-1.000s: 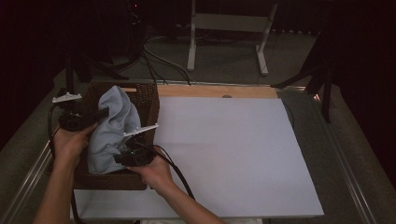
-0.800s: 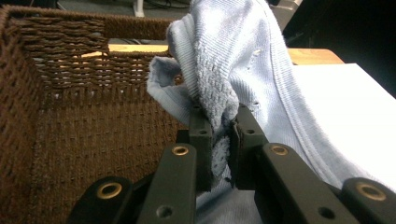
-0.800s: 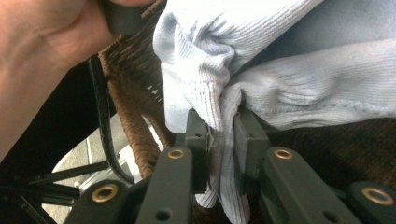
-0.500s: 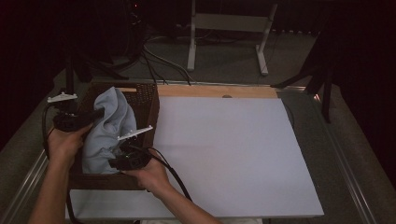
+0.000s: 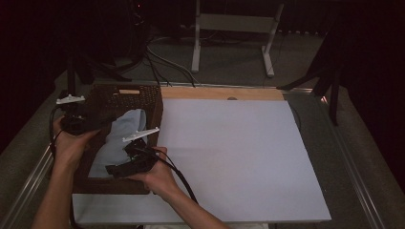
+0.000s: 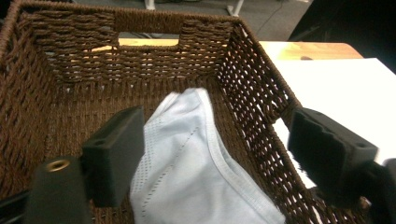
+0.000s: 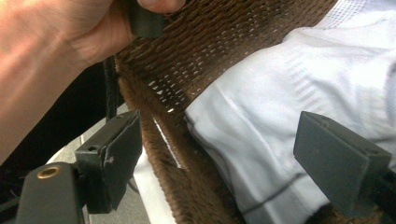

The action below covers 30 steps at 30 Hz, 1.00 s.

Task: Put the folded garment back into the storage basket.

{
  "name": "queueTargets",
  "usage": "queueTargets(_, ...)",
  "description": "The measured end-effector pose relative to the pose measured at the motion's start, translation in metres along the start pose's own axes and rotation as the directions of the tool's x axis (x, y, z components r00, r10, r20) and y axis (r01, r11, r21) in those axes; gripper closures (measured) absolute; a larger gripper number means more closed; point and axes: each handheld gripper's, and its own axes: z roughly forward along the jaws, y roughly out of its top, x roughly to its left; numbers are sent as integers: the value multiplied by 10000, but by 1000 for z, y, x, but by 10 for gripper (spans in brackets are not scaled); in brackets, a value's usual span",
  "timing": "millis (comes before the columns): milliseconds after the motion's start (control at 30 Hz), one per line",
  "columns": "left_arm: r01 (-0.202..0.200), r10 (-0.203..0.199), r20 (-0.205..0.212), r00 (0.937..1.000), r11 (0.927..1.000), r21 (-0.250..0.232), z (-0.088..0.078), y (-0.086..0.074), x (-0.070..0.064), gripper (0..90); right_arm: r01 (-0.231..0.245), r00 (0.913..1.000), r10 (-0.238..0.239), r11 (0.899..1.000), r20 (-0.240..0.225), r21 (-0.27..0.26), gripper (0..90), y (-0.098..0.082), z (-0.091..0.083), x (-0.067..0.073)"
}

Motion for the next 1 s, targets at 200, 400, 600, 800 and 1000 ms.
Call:
queueTargets(200,-109,109,68,9999,9999,-57,0,0,-2,49,143,9999,-143,9999,63,4,149,0,-1,0)
queueTargets(400,-219,219,20,9998,9997,-133,0,0,-3,44,252,9996,-252,9997,128,-21,143,0,-3,-2)
queueTargets(600,-436,437,71,9990,9989,-195,1,-1,-9,44,387,9988,-383,9992,312,-109,124,1,-11,-6)
queueTargets(800,-683,685,115,9976,9976,-126,2,-1,-15,44,461,9975,-447,9987,548,-233,117,1,-22,-14)
queueTargets(1000,-870,870,152,9961,9962,-17,2,-4,-21,44,401,9969,-372,9983,693,-411,116,0,-33,-24)
